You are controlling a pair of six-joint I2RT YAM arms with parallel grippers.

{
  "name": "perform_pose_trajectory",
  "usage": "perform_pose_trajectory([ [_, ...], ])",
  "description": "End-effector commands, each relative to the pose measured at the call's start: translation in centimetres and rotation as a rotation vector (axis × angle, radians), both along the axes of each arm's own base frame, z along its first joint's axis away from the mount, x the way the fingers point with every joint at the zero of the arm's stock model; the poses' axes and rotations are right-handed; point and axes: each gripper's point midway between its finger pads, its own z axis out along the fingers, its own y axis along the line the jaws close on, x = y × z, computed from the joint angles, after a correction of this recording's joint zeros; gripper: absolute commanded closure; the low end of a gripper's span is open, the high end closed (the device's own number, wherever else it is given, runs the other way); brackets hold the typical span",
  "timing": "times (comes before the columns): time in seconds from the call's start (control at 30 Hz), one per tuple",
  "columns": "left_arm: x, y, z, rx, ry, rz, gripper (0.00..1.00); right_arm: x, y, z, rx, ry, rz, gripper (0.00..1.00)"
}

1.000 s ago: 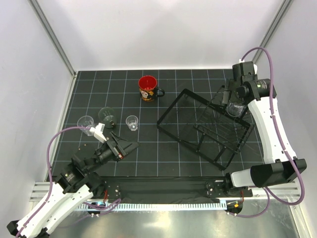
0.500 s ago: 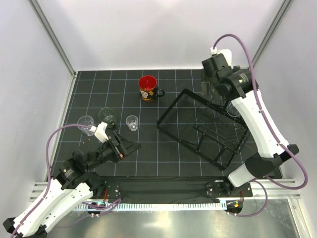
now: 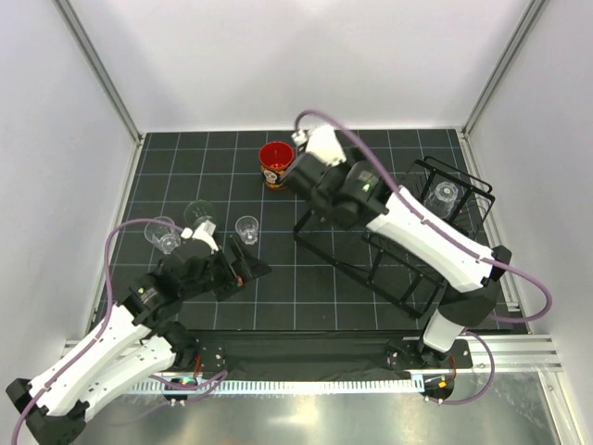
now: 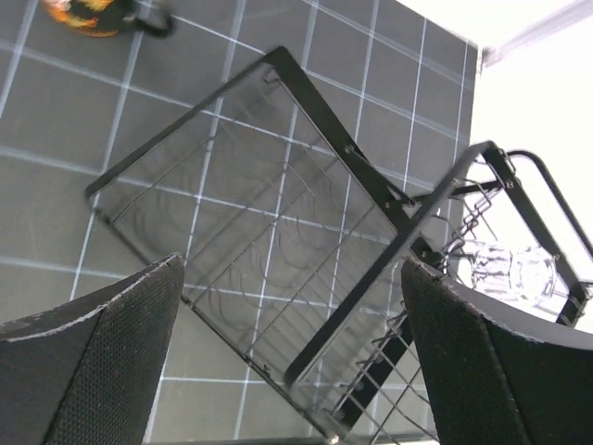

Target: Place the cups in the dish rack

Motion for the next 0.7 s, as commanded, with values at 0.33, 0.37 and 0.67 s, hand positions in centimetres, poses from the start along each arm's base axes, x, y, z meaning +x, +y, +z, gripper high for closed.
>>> perform_pose_trajectory([
  [0.33,5.2,2.5,0.3,0.279,-0.059,0.179,0.04,-7.1,4.8,-4.5,0.058,0.13,0.418,0.01],
  [0.37,5.9,3.1,0.4,0.305,-0.072,0.22,0.06,-7.3,6.0,-4.2,0.118,0.116,0.472,0.01],
  [0.67,10.3,6.6,1.5,0.475,-0.081,0.446,0.15,-11.6,5.2,-2.4,0.339,0.109,0.696,0.0],
])
